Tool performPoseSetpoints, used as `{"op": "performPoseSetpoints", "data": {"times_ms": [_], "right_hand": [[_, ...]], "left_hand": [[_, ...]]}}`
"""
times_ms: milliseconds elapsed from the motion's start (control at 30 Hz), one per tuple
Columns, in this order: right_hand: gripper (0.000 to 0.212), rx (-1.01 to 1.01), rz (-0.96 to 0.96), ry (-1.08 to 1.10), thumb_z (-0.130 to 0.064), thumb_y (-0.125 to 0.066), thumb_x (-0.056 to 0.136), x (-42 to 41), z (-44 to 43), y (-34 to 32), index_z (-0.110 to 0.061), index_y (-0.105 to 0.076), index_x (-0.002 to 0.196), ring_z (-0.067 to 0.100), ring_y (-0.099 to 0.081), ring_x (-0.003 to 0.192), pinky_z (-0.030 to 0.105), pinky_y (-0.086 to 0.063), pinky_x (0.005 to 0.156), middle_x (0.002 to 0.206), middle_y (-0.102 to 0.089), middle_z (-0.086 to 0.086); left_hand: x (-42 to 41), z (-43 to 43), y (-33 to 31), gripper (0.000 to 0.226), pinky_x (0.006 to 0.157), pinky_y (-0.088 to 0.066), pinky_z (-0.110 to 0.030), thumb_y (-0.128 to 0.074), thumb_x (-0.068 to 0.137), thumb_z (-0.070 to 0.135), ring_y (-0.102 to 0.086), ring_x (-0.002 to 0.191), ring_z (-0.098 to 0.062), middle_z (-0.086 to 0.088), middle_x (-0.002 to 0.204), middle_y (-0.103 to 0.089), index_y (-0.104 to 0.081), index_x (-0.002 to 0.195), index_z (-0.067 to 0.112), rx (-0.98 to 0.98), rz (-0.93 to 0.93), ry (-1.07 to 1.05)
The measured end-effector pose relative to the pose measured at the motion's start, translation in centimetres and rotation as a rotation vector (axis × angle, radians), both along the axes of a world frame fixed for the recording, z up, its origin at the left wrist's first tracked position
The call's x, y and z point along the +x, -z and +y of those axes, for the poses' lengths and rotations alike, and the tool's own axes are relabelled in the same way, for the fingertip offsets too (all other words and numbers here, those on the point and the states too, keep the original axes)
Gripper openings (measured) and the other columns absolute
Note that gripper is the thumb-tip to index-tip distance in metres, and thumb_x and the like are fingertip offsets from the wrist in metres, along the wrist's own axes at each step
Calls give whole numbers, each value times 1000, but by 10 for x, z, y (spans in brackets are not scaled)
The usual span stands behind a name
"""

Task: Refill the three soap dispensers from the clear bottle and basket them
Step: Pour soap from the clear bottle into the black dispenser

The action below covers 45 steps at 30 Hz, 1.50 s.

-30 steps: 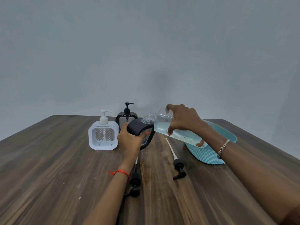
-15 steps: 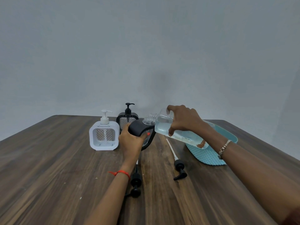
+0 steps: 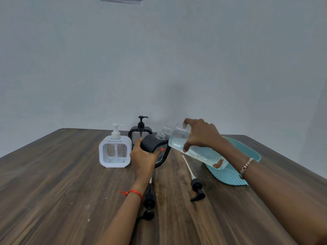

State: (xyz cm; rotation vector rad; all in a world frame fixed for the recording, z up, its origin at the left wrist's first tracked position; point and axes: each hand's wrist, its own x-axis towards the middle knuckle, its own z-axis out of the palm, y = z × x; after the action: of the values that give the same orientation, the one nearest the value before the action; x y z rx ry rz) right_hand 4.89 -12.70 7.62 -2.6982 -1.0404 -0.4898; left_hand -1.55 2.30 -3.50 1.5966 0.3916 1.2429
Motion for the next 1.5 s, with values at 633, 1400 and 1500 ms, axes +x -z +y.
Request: {"op": "performPoseSetpoints", "data": {"times_ms": [633, 1400, 1500], "right_hand": [[66, 671, 328, -193, -25, -90, 50, 20, 6, 20, -20, -55, 106, 12, -55, 79, 24, -46, 65, 88, -59, -4], [69, 1061, 897, -371, -11, -90, 45, 45, 20, 97, -14, -64, 109, 29, -66, 102, 45, -53, 89, 105, -72, 7], [84, 1005, 939, -441, -20, -94, 41, 46, 20, 95, -16, -60, 117, 30, -63, 108, 51, -49, 96, 114, -68, 9]], "left_hand": [[-2, 15, -5, 51, 62, -49, -13, -88, 55, 9, -62, 79, -17, -2, 87, -65, -58, 96, 15, -138, -50, 45], [-4, 35, 3, 45, 70, -54, -32, -88, 55, 8, -65, 80, -21, -1, 83, -67, -59, 89, 16, -213, -50, 60], [-7, 32, 2, 45, 63, -51, -23, -87, 56, 7, -64, 76, -17, 0, 82, -65, -60, 91, 14, -205, -52, 75]]}}
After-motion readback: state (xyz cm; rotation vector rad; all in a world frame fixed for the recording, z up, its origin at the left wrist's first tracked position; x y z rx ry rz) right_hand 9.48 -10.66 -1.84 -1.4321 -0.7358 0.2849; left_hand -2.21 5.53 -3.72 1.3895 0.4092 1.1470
